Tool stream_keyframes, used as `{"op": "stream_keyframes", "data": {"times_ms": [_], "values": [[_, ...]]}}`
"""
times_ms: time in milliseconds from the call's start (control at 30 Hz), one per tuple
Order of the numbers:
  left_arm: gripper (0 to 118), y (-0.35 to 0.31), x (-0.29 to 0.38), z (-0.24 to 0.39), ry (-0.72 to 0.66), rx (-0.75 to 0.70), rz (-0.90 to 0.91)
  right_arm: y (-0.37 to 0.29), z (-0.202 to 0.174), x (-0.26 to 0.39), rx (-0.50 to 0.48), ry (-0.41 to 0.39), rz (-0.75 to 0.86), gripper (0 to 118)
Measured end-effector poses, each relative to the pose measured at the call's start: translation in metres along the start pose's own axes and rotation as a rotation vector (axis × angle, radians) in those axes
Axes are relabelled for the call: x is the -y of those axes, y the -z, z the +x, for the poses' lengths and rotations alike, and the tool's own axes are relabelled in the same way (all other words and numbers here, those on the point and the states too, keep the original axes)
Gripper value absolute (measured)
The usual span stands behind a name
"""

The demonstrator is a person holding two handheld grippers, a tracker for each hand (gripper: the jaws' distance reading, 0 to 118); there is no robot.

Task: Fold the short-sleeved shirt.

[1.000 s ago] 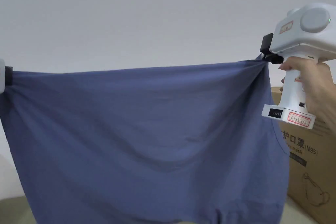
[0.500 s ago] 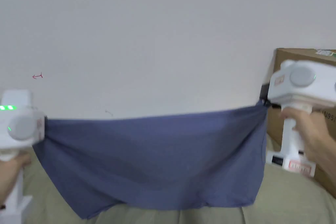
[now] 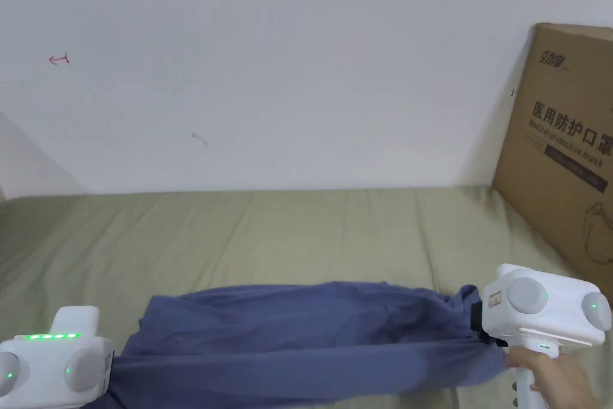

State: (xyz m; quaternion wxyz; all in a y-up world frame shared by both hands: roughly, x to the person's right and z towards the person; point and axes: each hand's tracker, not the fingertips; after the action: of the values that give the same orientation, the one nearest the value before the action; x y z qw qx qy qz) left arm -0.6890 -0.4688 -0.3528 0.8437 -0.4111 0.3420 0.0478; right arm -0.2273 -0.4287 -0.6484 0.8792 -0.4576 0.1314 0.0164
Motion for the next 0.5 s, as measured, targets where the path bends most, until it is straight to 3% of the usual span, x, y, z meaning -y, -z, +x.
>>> {"op": "stream_keyframes", "data": {"times_ms": [233,367,500], "values": [[0,-0.083,0.088,-0.02,-0.002,0.033,0.083,-0.067,0.039,0.105,-0.025,-0.002,0.021,4],[0,-0.14,0.148,-0.032,0.079,0.028,0.087,-0.114,0.07,0.181,-0.05,0.054,0.022,4],[0,-0.195,0.204,-0.052,0.012,0.046,0.102,-0.149,0.096,0.244,-0.07,0.135,0.005,4]]}}
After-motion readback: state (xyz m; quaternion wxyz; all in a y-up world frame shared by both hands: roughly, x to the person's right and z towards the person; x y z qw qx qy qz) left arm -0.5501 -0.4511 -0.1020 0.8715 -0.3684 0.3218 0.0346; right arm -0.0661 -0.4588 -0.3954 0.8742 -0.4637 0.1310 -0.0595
